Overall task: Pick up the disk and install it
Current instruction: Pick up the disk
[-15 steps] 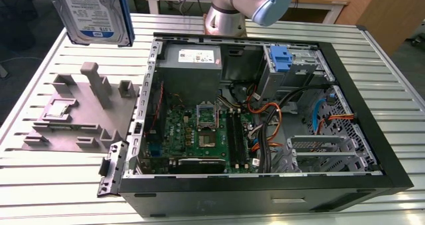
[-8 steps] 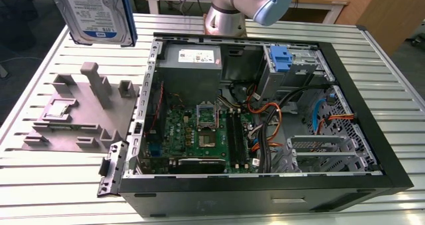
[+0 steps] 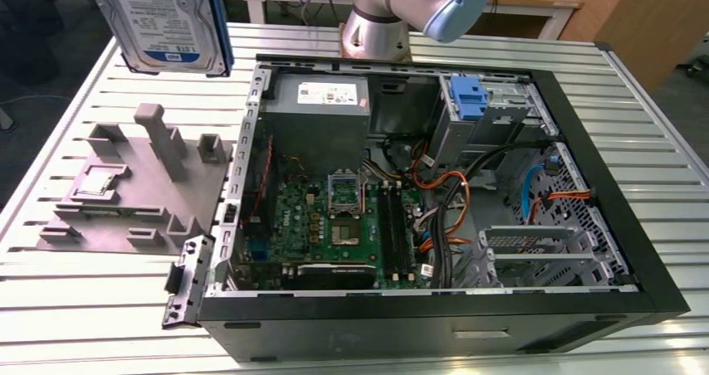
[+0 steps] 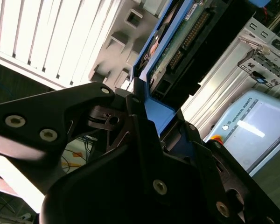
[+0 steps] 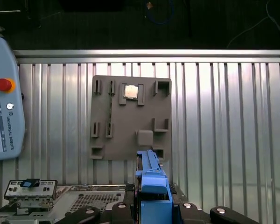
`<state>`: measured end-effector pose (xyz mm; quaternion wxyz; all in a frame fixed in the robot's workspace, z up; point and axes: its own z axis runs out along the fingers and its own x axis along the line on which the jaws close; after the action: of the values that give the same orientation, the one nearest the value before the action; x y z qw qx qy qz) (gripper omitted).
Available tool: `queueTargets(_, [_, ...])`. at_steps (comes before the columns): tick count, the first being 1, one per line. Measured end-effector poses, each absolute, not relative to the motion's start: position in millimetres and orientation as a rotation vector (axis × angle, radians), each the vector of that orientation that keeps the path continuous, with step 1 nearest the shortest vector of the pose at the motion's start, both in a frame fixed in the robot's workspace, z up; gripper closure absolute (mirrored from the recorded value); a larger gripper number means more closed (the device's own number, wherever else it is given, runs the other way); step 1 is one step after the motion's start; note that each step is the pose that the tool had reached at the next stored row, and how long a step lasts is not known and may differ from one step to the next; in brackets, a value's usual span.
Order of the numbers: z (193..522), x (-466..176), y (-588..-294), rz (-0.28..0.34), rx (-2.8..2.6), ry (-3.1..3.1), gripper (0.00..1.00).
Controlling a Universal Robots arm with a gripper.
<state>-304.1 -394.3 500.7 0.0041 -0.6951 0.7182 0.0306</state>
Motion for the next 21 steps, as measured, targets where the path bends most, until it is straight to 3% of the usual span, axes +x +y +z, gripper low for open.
queueTargets(21, [500.7, -289.2, -394.3, 0.096, -2.178, 2.250, 0.64])
